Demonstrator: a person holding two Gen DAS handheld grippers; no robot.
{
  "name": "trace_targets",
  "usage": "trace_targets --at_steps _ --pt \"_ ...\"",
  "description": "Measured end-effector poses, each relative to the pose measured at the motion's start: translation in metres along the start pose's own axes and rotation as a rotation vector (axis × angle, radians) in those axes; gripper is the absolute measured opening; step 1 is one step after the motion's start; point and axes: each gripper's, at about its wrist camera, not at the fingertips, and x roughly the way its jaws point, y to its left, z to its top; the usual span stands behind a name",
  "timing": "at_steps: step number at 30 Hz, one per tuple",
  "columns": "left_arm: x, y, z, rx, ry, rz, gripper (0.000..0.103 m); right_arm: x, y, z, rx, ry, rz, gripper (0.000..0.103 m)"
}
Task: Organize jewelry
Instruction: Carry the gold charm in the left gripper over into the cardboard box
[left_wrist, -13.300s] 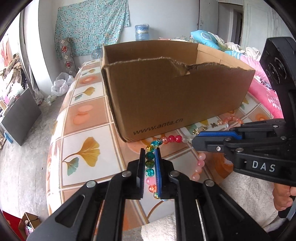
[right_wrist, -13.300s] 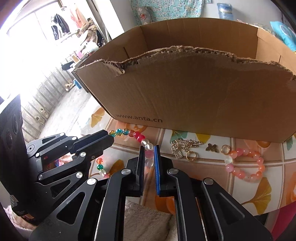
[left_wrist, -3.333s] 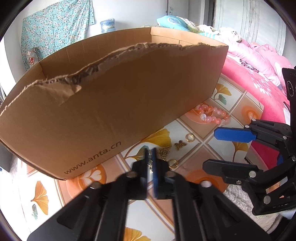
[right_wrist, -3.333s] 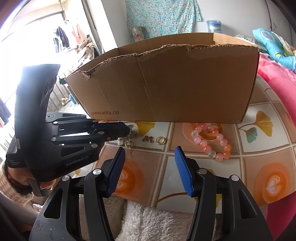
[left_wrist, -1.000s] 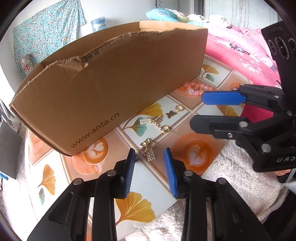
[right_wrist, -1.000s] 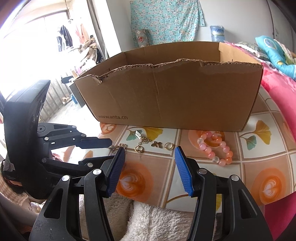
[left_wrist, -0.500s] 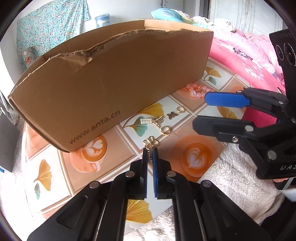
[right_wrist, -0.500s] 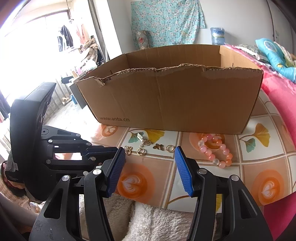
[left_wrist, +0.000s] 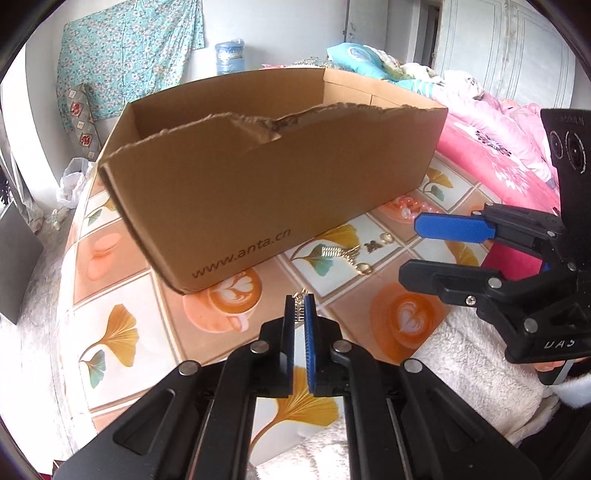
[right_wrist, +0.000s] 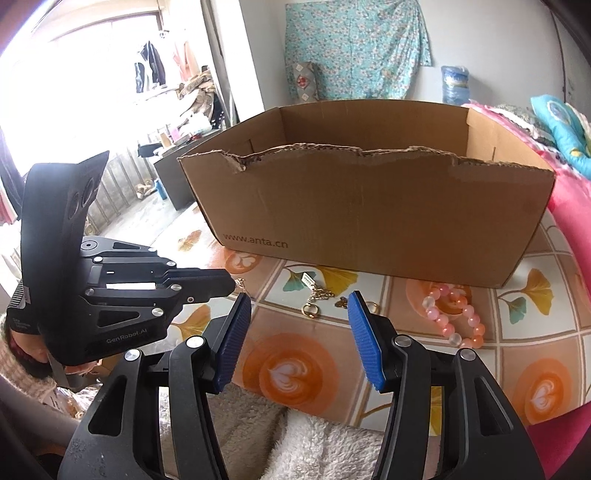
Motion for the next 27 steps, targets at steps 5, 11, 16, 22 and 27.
trace_targets --at_steps 5,11,16,22,27 --pt "-0.007 0.013 -0.005 -0.038 -0.015 -0.020 0.004 0.015 0.015 0.006 -0.062 0.022 0.037 0.044" --pt "-0.008 0.027 -0.012 -0.075 -0.010 -0.005 0.004 0.036 0.026 0.010 -0.102 0.064 0.046 0.040" --pt "-0.010 0.035 -0.014 -0.093 -0.018 -0.002 0.004 0.054 0.030 0.016 -0.129 0.090 0.039 0.034" --pt "-0.008 0.038 -0.016 -0.091 -0.019 0.000 0.004 0.070 0.033 0.018 -0.185 0.123 0.020 0.025" --pt "-0.008 0.040 -0.018 -0.091 -0.024 -0.006 0.004 0.073 0.038 0.019 -0.248 0.143 0.011 0.023"
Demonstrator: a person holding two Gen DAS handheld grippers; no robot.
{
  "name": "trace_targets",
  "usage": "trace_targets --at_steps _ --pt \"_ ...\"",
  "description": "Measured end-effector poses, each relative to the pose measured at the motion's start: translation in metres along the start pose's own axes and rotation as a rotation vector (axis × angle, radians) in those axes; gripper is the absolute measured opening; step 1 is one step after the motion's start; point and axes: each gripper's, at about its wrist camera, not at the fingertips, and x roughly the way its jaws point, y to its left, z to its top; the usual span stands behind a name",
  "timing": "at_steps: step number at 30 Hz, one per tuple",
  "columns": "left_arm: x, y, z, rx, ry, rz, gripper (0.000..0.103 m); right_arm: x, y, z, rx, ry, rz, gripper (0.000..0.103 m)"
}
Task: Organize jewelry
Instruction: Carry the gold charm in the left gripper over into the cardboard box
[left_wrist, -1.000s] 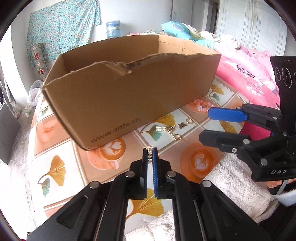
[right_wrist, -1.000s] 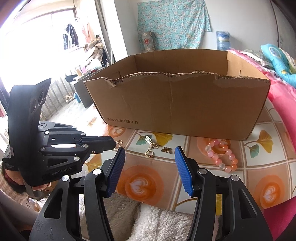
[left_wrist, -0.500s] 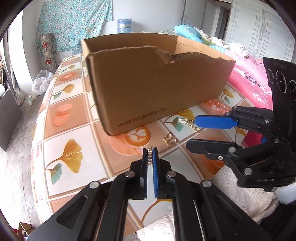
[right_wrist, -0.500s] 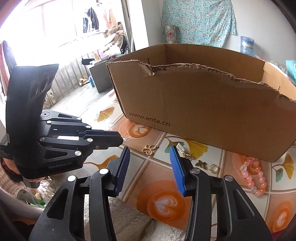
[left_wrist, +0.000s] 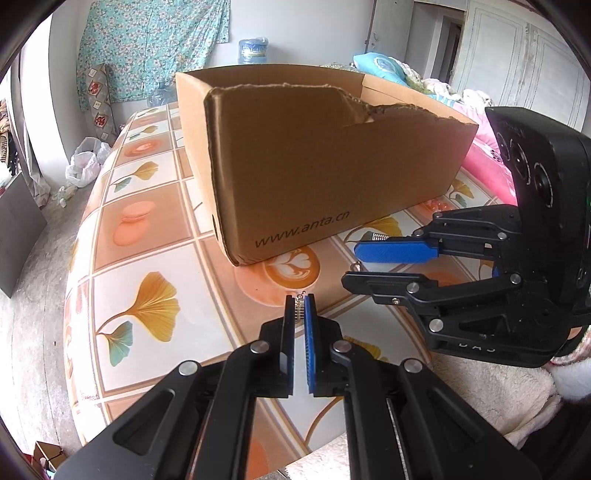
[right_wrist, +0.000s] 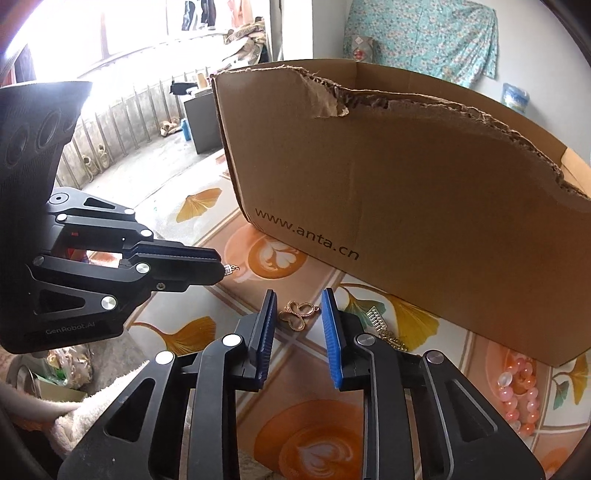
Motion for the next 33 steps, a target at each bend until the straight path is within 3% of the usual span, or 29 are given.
trace_targets --at_steps 8,21,28,33 --pt "0.000 0.000 -0.001 0.000 -0.008 -0.008 0.004 0.000 0.002 0.004 -0.040 0.028 0.018 0.019" --pt "-0.009 -0.003 0.001 0.015 -0.032 -0.008 0.004 -0.009 -0.006 0.004 0.010 0.003 0.056 0.017" --pt "-0.042 -0.012 0.012 0.026 -0.119 -0.043 0.004 -0.048 -0.009 0.007 0.034 -0.091 0.055 0.017" --pt "-0.084 -0.024 0.039 0.044 -0.241 -0.115 0.004 -0.097 -0.023 0.015 0.071 -0.212 0.041 0.017"
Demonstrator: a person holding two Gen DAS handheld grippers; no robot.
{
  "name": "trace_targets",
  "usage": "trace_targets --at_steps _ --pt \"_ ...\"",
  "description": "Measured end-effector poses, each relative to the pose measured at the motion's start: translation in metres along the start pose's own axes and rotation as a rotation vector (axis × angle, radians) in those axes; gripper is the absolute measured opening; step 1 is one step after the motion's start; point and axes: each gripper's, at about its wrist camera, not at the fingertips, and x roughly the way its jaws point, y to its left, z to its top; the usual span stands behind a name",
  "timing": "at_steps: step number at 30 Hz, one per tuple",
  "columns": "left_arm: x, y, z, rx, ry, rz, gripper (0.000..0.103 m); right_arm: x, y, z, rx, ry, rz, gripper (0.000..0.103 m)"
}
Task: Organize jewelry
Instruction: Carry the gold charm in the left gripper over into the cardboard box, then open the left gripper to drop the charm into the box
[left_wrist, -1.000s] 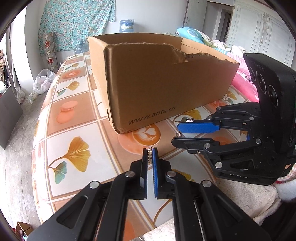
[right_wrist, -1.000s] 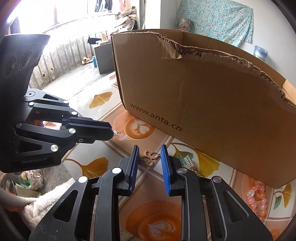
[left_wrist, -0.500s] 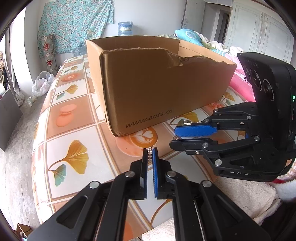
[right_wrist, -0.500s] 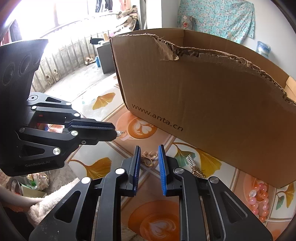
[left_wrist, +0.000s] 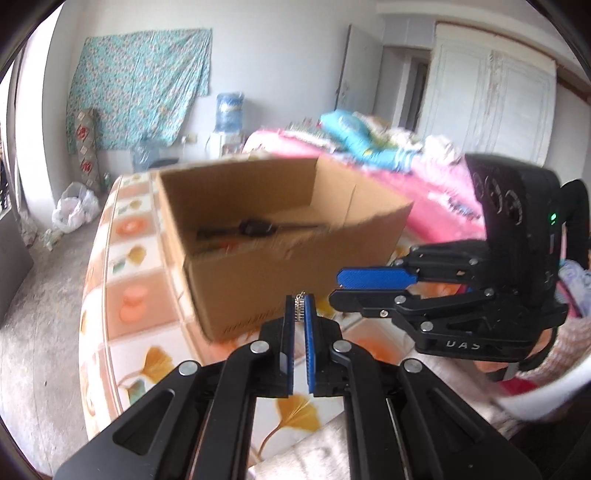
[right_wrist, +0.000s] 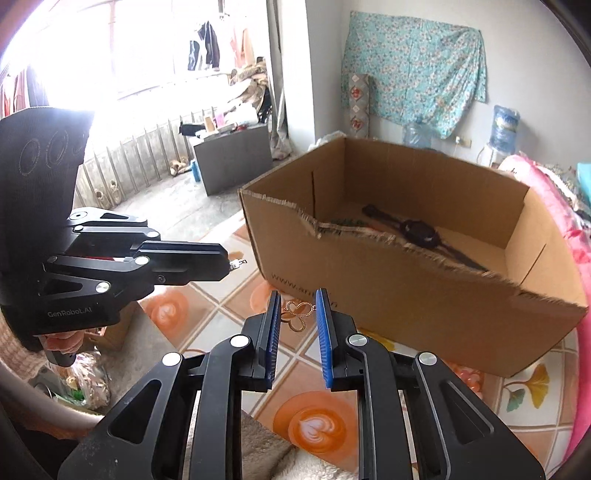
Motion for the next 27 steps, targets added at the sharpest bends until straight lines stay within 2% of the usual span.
trace_targets --at_steps 4,7,11,14,18,22,24,27 --pt "-0.006 -0.009 0.040 0.028 -0.083 -0.050 0.004 -0.028 -0.021 0.026 0.029 -0.111 -0.024 0.017" --pt "0.011 -0.017 0.069 0.080 -0.092 -0.049 0.004 -0.031 -0.046 0.042 0.052 -0.152 -0.064 0.017" --pt "0.059 -0.016 0.095 0.089 -0.024 -0.032 0.004 -0.005 -0.086 0.056 0.122 -0.104 -0.093 0.017" --pt "0.106 -0.006 0.111 0.065 0.075 0.013 0.004 0.020 -0.115 0.059 0.175 -0.046 -0.123 0.017" --pt "0.152 0.006 0.123 0.026 0.177 0.024 0.005 0.046 -0.147 0.056 0.249 0.036 -0.142 0.017" --pt "0.175 0.010 0.123 0.005 0.240 0.042 0.005 0.056 -0.161 0.053 0.282 0.072 -0.150 0.018" --pt "0.183 0.014 0.121 -0.011 0.265 0.050 0.006 0.055 -0.162 0.050 0.281 0.066 -0.157 0.023" --pt "0.191 0.019 0.119 -0.038 0.287 0.071 0.016 0.048 -0.164 0.051 0.281 0.046 -0.152 0.026"
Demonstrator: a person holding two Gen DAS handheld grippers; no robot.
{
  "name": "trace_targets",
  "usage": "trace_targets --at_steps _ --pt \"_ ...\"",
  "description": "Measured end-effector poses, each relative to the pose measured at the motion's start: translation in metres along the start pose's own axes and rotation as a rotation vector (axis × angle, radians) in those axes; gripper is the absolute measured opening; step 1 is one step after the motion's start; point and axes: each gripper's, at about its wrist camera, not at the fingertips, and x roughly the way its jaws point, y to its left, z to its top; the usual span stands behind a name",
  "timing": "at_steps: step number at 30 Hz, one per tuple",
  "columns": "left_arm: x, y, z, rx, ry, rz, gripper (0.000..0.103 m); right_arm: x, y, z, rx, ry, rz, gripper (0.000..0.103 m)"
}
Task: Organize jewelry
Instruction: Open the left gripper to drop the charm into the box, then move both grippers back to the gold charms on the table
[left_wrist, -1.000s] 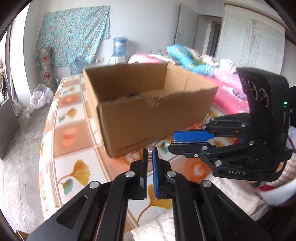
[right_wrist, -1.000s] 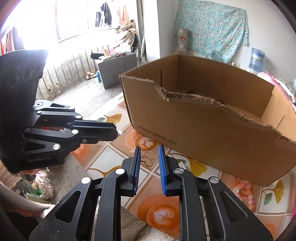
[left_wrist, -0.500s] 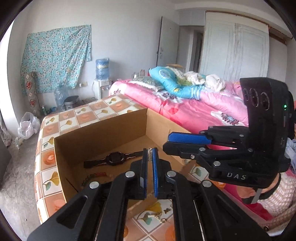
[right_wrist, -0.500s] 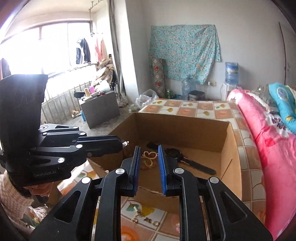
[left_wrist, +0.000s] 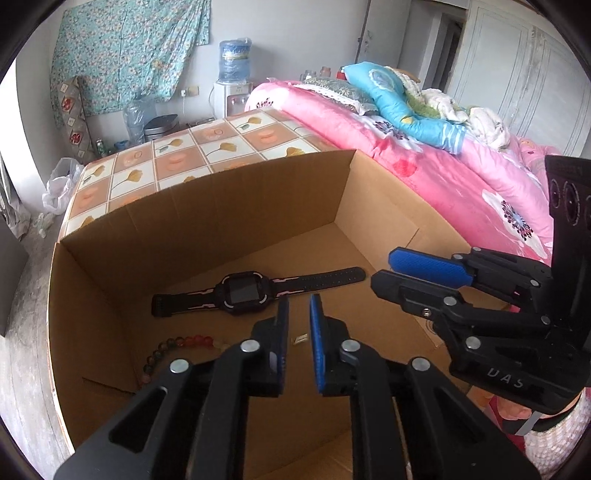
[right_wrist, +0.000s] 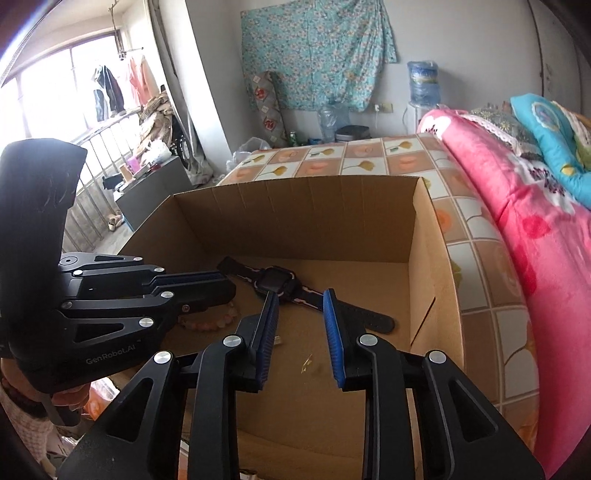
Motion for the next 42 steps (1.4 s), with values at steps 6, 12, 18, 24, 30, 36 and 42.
trace_targets --at_steps 6,12,18,24,30,36,42 --pt "-0.010 -0.002 0.000 0.008 -0.042 0.035 0.024 -0.015 -0.005 0.004 0.011 -0.053 0.004 0.028" --pt "-0.043 -0.008 -0.011 0.024 -0.127 0.031 0.024 -0.039 -0.007 0.006 0.017 -0.118 0.026 0.032" --pt "-0.094 -0.013 -0.046 0.051 -0.222 0.012 0.027 -0.083 -0.006 -0.009 -0.008 -0.218 0.062 0.037" --pt "-0.125 -0.017 -0.098 0.062 -0.249 -0.004 0.035 -0.112 -0.004 -0.039 -0.042 -0.237 0.104 0.037" --pt "-0.128 -0.018 -0.141 0.048 -0.215 -0.060 0.036 -0.111 0.007 -0.073 -0.062 -0.166 0.137 0.037" --pt "-0.094 -0.028 -0.166 0.028 -0.127 -0.075 0.036 -0.084 0.014 -0.109 -0.003 -0.033 0.146 0.037" --pt "-0.059 -0.043 -0.178 0.093 -0.084 -0.032 0.036 -0.055 0.021 -0.137 0.036 0.082 0.135 0.033"
